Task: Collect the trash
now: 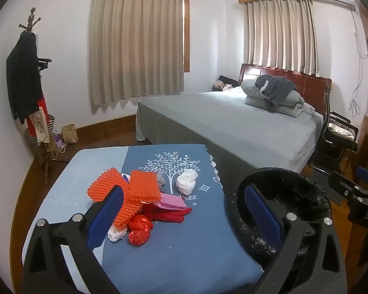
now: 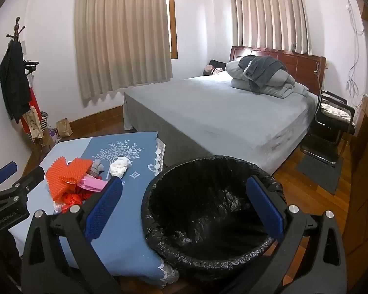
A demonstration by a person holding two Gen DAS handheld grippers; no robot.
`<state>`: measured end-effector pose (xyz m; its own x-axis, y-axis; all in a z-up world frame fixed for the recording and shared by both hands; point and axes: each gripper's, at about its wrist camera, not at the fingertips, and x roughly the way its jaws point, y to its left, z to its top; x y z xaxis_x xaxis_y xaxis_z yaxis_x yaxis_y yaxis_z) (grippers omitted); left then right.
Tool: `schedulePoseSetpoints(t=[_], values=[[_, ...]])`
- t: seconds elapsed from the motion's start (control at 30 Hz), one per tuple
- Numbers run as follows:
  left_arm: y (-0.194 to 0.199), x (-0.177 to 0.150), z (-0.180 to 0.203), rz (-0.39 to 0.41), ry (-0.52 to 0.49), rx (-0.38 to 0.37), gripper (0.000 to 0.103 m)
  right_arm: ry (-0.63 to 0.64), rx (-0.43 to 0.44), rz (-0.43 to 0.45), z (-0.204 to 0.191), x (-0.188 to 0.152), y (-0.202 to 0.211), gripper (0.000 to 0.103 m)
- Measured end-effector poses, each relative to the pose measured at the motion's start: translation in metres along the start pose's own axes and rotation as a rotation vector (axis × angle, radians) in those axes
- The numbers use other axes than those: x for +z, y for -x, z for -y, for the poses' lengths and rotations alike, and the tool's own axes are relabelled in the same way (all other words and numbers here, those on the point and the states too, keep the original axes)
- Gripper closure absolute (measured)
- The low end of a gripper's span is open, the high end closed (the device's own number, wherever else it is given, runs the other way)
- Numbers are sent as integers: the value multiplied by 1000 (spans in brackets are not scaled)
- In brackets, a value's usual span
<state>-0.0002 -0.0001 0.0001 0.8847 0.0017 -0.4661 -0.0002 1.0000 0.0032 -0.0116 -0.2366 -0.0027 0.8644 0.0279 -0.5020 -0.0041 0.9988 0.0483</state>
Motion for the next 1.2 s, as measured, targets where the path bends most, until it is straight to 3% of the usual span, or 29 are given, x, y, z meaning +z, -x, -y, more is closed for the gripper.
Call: schedulePoseSetpoints(t=[1.2], values=[[0,0,0,-6,-2,2,6,-5,4,-6,0,-1,-2,5]])
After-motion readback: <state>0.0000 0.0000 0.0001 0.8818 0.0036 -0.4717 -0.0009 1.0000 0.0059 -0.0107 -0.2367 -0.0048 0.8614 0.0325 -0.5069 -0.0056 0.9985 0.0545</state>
